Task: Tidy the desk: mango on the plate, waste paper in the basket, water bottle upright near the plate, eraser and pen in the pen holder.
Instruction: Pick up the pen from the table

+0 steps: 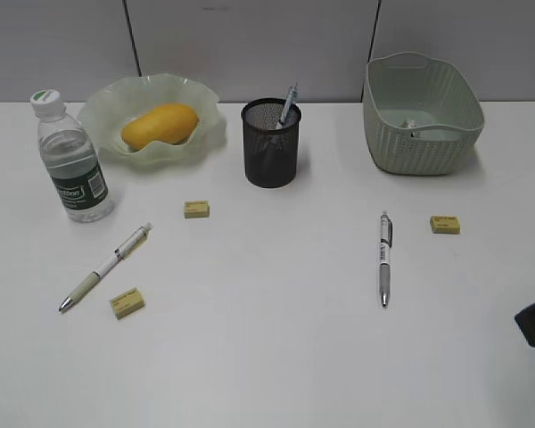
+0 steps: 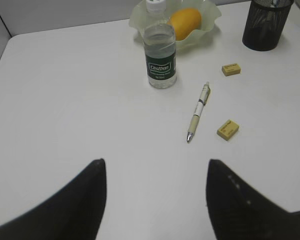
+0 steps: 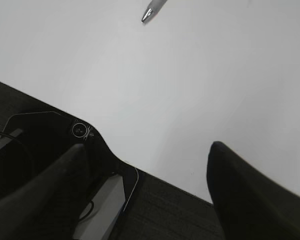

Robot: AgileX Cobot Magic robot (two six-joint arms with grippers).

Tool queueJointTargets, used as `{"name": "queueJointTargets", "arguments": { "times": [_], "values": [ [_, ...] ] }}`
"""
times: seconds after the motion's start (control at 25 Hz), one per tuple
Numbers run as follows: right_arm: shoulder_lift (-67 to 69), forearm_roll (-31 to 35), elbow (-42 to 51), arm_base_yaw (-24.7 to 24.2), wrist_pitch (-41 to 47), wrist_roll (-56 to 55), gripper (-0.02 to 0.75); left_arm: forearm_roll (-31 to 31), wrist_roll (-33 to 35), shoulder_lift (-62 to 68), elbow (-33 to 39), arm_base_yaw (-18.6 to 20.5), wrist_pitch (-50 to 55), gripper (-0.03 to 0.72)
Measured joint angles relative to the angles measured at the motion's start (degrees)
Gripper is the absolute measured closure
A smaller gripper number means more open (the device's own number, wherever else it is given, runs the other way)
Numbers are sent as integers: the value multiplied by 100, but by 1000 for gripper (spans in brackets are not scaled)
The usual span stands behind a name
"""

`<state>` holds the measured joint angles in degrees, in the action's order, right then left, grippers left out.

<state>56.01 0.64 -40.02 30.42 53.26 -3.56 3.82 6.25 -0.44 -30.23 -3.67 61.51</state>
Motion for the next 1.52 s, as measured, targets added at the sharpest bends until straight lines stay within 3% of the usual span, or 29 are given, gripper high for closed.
{"name": "queueJointTargets", "arguments": {
  "times": [0.4,0.68,1.12,1.52],
  "values": [
    [-1442,-64,868,0,-108,-49,156,0,0,0,0,0,0,216],
    [-2038,-64,990,0,-167,-113,156,0,0,0,0,0,0,218],
    [-2113,-302,1012,0,516,-166,156,0,0,0,0,0,0,219],
    [-2120,-318,1101,0,619,-166,156,30,0,0,0,0,0,219]
  ]
}}
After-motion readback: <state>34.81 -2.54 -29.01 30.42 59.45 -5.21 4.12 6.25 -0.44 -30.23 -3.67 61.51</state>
